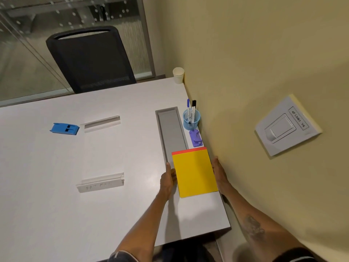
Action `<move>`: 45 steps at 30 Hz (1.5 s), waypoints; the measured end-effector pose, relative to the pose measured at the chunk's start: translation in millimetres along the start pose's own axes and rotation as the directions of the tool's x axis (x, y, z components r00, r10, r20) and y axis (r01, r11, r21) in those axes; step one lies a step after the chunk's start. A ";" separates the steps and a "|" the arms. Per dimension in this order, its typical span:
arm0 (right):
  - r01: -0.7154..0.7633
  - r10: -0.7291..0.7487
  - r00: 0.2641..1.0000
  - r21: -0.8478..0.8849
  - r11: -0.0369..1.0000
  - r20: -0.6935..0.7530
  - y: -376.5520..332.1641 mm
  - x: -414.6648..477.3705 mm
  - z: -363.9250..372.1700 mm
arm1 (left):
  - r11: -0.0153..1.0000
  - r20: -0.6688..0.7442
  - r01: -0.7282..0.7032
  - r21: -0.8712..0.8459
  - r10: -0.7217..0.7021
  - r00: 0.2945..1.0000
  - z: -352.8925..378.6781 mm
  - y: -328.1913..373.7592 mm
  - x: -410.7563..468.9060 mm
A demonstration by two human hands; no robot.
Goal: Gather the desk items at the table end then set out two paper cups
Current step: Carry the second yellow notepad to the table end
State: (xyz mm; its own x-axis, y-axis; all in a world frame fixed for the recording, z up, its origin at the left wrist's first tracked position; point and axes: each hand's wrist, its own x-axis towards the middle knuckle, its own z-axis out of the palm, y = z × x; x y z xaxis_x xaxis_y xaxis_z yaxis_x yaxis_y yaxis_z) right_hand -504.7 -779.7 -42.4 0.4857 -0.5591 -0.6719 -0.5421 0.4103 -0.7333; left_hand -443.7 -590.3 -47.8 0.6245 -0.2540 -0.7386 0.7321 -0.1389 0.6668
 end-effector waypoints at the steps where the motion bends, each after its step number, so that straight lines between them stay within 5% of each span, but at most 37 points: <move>1: -0.003 0.003 1.000 0.019 1.000 -0.006 0.0 0.2 0.3 | 1.000 0.008 -0.002 -0.001 0.002 1.000 -0.3 -0.4 1.3; 9: -0.042 0.043 0.999 0.113 0.993 -0.011 -0.8 5.8 4.6 | 0.998 -0.020 -0.052 0.025 0.053 0.998 0.1 -1.6 7.6; 19: -0.007 0.006 1.000 -0.083 0.997 -0.008 4.4 11.1 4.6 | 0.999 -0.065 -0.018 -0.030 0.016 0.998 -4.2 2.0 10.5; 45: 0.053 -0.055 0.998 -0.216 0.975 -0.002 8.2 1.9 9.3 | 1.000 -0.052 -0.017 -0.010 0.017 0.999 -8.7 -1.2 6.5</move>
State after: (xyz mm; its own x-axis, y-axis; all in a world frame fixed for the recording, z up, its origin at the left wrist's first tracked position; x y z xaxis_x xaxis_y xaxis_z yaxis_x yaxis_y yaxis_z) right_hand -501.9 -770.7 -50.7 0.5136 -0.5819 -0.6305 -0.6506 0.2149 -0.7284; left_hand -438.2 -583.4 -54.3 0.6499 -0.2064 -0.7315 0.7239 -0.1252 0.6785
